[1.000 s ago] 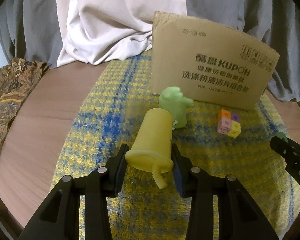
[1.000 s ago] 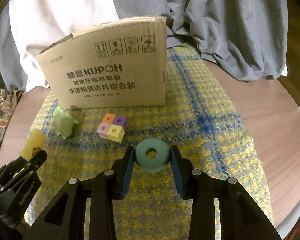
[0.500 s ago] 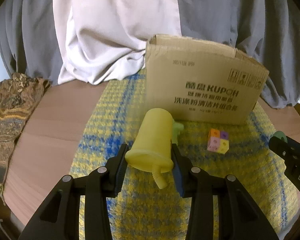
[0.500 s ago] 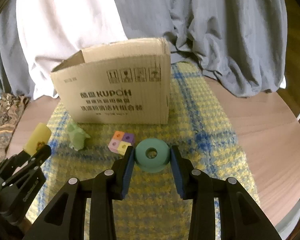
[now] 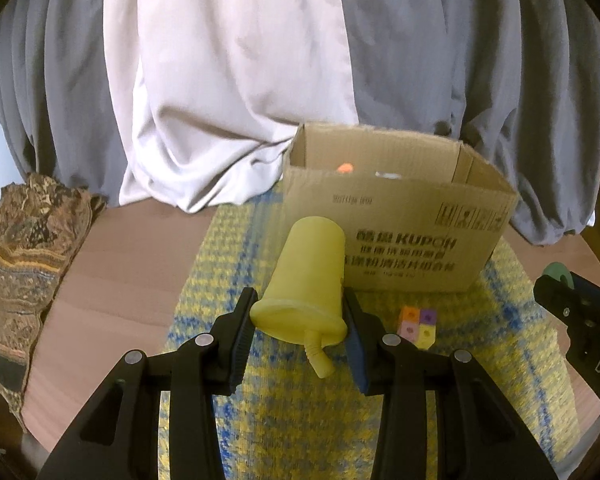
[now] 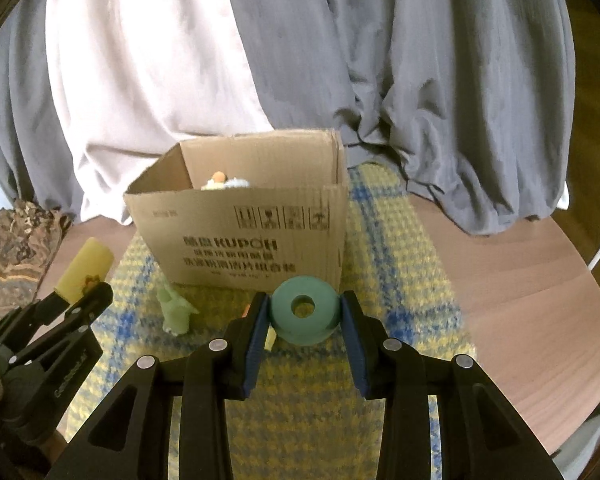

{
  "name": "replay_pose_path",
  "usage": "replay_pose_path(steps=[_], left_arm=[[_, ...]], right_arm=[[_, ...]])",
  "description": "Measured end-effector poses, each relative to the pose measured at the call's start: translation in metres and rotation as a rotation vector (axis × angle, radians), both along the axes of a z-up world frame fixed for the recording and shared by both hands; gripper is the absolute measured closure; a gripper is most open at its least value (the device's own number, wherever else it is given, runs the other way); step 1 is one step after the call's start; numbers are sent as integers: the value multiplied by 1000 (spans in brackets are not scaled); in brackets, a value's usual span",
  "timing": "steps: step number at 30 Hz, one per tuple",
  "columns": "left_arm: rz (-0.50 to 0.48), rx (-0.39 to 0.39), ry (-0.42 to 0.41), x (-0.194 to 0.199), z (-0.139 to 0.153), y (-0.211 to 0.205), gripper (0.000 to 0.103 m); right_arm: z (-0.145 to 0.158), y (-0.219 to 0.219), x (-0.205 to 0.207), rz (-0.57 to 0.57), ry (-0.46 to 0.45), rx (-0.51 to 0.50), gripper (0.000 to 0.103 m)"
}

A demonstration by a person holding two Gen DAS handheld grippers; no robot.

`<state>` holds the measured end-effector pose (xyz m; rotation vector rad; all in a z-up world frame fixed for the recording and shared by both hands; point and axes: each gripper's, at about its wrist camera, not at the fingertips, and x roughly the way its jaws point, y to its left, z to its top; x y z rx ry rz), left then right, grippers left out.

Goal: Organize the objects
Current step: 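Lift the ring with the right tool while the left tool carries the cup over the box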

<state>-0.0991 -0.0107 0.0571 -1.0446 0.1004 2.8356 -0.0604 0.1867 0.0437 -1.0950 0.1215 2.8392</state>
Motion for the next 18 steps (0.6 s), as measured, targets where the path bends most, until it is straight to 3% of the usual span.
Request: replay_pose_path(steps=[18], left_arm=[[-47,0,85,-25,50,20,63]], right_arm=[[44,8,-21,4,72,12,67]])
